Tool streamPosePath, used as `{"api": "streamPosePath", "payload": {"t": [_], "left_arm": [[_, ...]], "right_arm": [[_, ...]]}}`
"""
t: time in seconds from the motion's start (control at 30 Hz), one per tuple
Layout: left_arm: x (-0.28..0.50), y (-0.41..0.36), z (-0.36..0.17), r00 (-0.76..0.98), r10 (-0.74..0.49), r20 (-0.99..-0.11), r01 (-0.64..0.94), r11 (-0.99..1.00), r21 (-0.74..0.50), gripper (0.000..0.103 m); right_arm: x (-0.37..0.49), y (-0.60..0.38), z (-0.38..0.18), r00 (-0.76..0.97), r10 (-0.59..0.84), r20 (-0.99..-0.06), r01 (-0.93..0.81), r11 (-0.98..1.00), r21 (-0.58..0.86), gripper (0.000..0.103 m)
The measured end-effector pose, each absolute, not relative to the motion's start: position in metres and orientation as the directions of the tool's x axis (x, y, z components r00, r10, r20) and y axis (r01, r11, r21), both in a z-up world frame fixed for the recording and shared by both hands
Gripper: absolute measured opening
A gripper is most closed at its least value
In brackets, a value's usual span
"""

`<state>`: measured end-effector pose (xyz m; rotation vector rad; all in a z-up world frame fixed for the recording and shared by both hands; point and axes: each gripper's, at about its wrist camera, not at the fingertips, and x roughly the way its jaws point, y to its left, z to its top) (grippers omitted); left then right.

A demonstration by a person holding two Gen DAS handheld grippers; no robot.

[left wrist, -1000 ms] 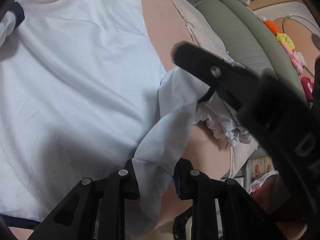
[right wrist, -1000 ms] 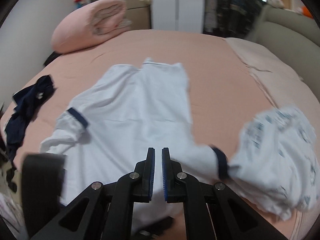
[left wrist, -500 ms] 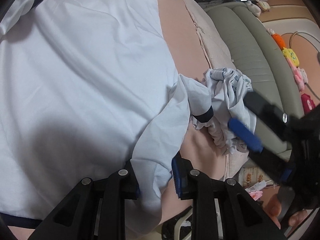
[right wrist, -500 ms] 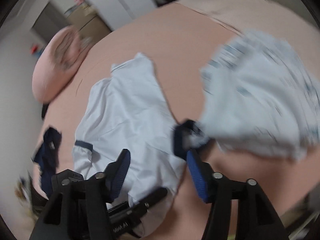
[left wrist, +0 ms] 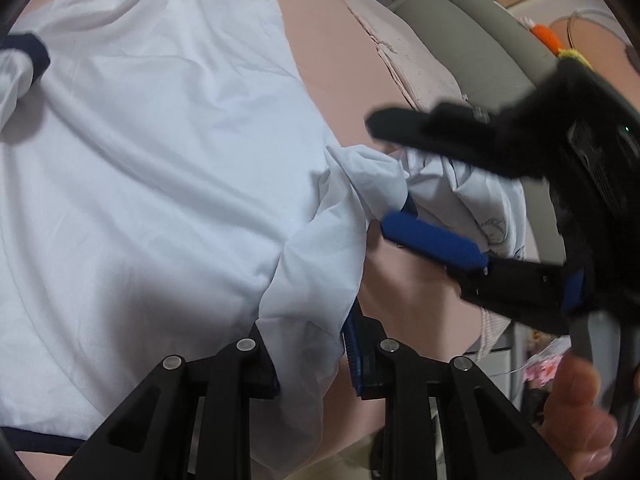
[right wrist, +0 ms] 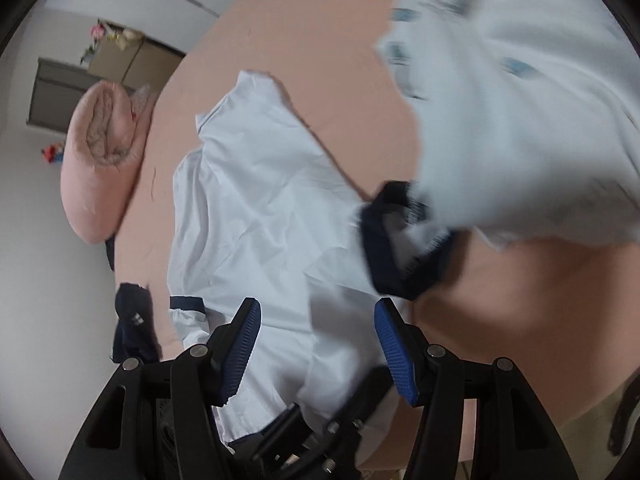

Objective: Fold clothes

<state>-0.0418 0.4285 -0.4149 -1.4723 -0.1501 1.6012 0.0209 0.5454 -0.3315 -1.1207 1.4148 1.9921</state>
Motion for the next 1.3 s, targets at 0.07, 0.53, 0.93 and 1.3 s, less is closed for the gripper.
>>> {"api": "streamPosePath", "payload": {"t": [0.07,0.53,0.93,1.3], "left_arm": [[-0.045,0.428,-0.417,0.15,0.677,-0.721,-0.518,-0.567,-0.64,0.022],[-0.06,0.449,-0.413,0.182,0.566,-0.804,-0.53,-0.632,-0.566,0.022],[-0.059,0.48,-0.411,0.136,0.454,-0.881,-0.608,-0.664,-0.435,0.022],[-0.071,0.483,-0.41,0.163,0.453,-0.877,-0.615,-0.648,-0.449,0.022]], "right_arm": [[0.005,0.545,-0.328,-0.526,-0.072,-0.847,-0.757,-0.414,0.505,0.059],[0.003,0.571,-0.34,-0.376,-0.063,-0.924,-0.84,-0.398,0.369,0.059],[0.021,0.597,-0.369,-0.456,-0.107,-0.884,-0.86,-0.204,0.468,0.059],[0.02,0.583,-0.36,-0.443,0.036,-0.896,-0.861,-0.296,0.414,0.009]]}}
